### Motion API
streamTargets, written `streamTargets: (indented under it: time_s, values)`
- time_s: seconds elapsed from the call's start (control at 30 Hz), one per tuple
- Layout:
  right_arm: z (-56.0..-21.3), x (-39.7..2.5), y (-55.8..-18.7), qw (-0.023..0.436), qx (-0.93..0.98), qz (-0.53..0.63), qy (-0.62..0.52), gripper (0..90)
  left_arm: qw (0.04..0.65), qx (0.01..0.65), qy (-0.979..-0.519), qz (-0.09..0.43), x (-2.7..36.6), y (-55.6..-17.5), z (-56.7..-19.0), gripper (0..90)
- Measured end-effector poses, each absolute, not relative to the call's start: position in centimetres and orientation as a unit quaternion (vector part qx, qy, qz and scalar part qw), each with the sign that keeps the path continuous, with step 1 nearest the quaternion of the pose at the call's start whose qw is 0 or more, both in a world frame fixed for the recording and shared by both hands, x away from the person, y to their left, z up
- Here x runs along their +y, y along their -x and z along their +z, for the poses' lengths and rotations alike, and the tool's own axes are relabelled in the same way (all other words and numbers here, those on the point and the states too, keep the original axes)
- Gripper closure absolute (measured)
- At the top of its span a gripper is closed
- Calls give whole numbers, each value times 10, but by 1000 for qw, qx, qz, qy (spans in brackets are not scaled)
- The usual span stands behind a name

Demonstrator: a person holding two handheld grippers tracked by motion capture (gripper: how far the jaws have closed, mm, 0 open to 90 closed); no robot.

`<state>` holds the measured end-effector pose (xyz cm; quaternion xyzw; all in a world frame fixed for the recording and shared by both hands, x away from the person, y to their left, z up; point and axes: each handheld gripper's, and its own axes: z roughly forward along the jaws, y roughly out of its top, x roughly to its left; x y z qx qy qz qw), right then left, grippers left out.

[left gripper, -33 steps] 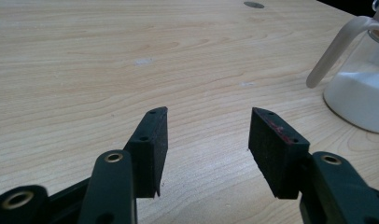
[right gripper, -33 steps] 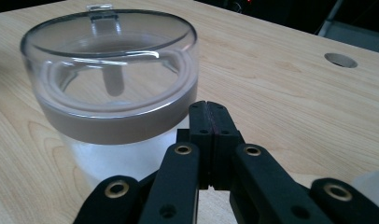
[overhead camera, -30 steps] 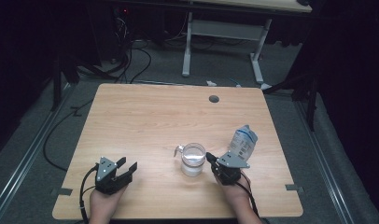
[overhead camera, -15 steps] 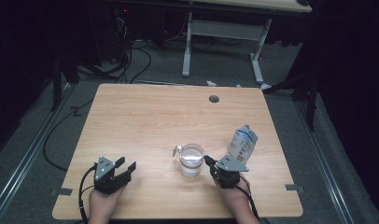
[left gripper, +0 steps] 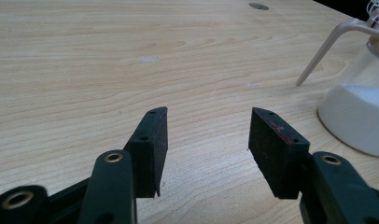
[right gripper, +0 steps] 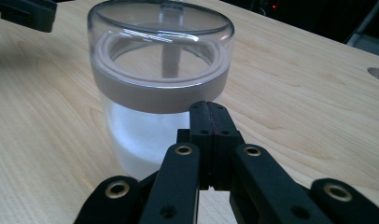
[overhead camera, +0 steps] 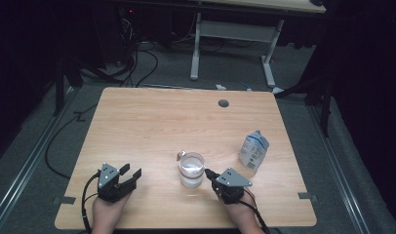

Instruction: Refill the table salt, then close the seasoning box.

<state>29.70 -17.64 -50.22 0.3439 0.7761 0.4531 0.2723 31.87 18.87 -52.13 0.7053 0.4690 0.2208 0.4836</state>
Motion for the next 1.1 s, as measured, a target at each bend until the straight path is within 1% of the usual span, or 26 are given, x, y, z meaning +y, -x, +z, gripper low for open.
streamTargets:
  time_s: [0.47,1.1]
  values:
    - [-502,-153,-286,256,792,459,-311,899,480,463,-713,217,183,-318,-523,487]
    - [-501,-131,-285,243,799,470,-286,899,480,466,-711,215,184,-317,-524,491]
